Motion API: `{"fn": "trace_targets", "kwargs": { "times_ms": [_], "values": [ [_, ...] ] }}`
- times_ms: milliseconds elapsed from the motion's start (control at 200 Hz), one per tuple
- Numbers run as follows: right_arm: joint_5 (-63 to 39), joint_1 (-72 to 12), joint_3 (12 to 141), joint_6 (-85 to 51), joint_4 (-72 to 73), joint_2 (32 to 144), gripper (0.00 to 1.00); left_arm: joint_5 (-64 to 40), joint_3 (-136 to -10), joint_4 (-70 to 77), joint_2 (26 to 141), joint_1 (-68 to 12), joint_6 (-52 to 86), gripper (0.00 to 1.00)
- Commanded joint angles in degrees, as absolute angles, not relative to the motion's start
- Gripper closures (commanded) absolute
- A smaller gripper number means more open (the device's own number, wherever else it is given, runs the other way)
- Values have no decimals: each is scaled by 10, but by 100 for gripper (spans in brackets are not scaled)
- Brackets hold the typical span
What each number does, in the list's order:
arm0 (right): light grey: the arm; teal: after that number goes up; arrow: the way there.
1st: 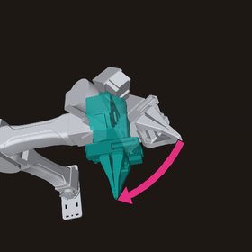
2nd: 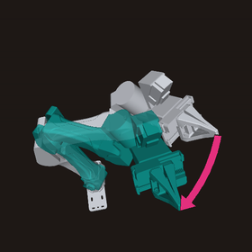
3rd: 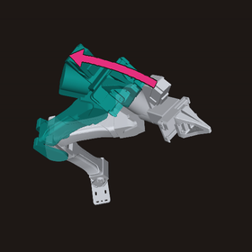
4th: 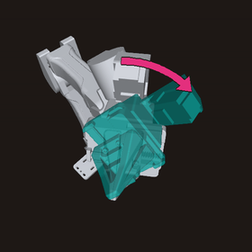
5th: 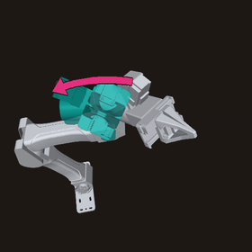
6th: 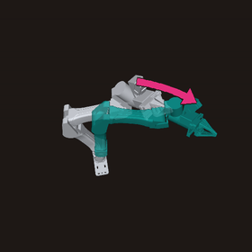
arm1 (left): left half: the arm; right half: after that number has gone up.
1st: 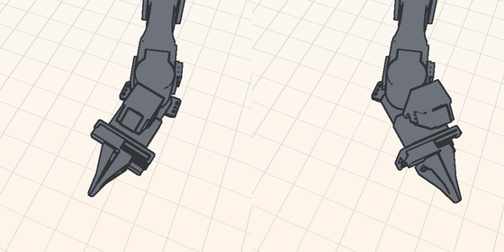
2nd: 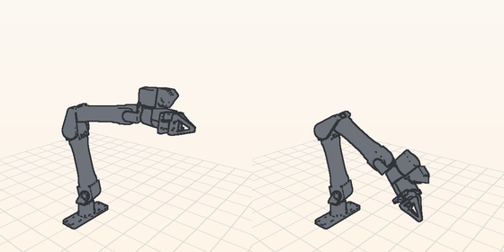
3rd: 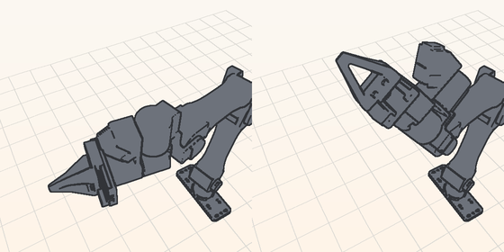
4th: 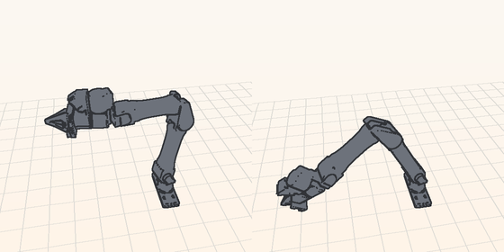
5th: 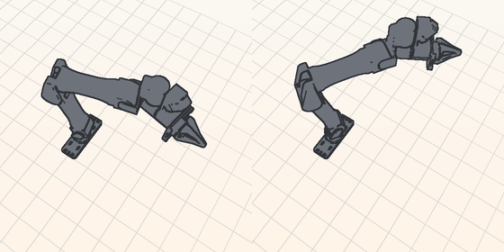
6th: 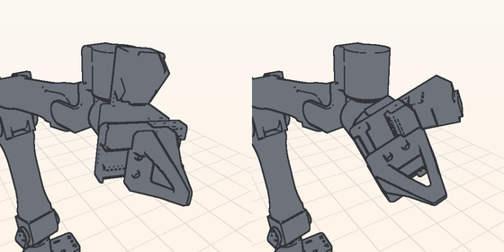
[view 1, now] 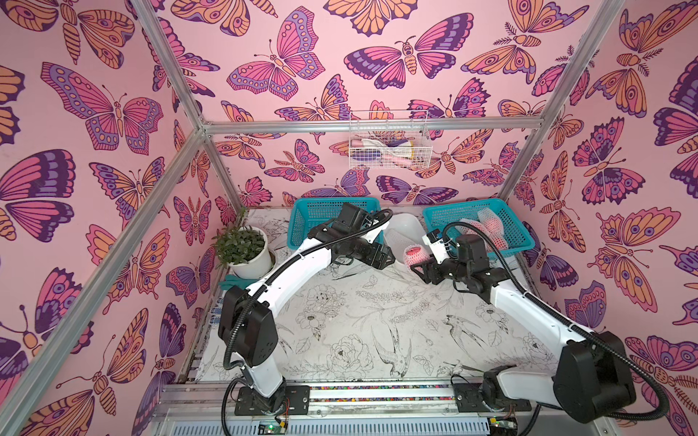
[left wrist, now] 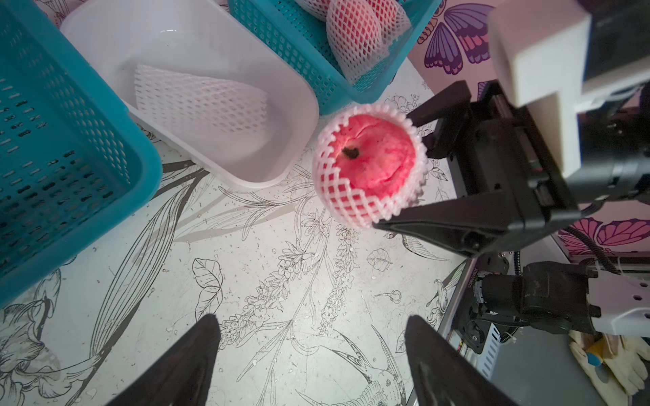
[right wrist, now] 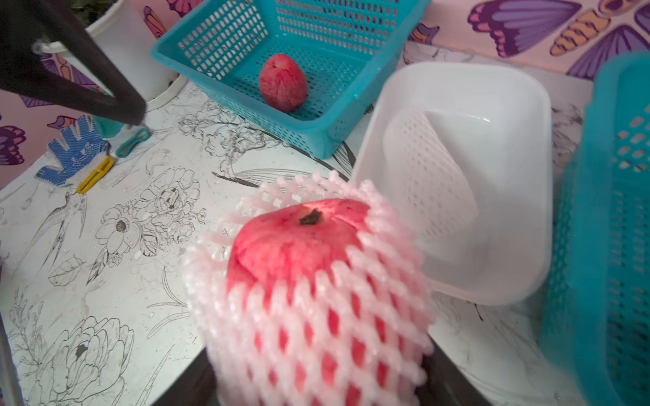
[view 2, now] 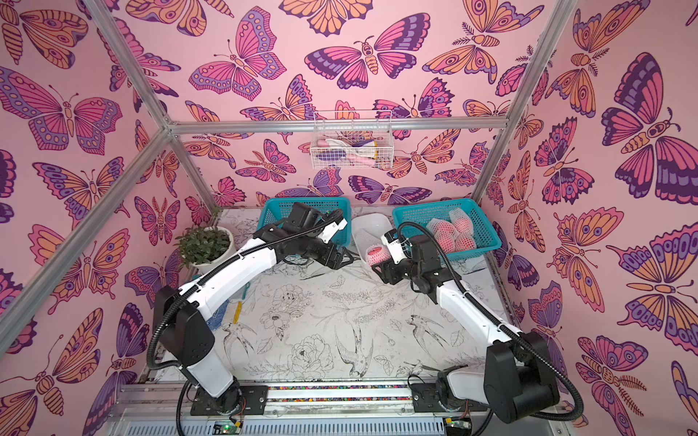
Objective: Remove foam nets from apples
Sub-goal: Place the apple at the center of the board.
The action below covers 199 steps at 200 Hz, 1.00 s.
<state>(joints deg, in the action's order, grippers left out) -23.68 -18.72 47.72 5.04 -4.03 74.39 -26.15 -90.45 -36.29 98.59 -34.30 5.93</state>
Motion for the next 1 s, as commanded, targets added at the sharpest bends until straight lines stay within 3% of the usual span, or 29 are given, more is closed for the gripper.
{"fn": "trace_targets", "kwargs": {
  "times_ms": [0,255,446,766,992],
  "values": [
    [-244,-218,451,83,68,744,47,-264,-908,-385,998,-342,71,18],
    [-245,-249,425,102,138,765,47,-285,-884,-383,990,-300,118,30],
    [-239,-273,427,116,150,781,48,-314,-887,-378,1001,-302,124,31],
    [-235,-288,424,133,148,787,49,-337,-882,-366,1031,-302,132,41],
    [-233,-292,419,140,142,784,49,-339,-883,-357,1040,-299,135,53]
  ]
}}
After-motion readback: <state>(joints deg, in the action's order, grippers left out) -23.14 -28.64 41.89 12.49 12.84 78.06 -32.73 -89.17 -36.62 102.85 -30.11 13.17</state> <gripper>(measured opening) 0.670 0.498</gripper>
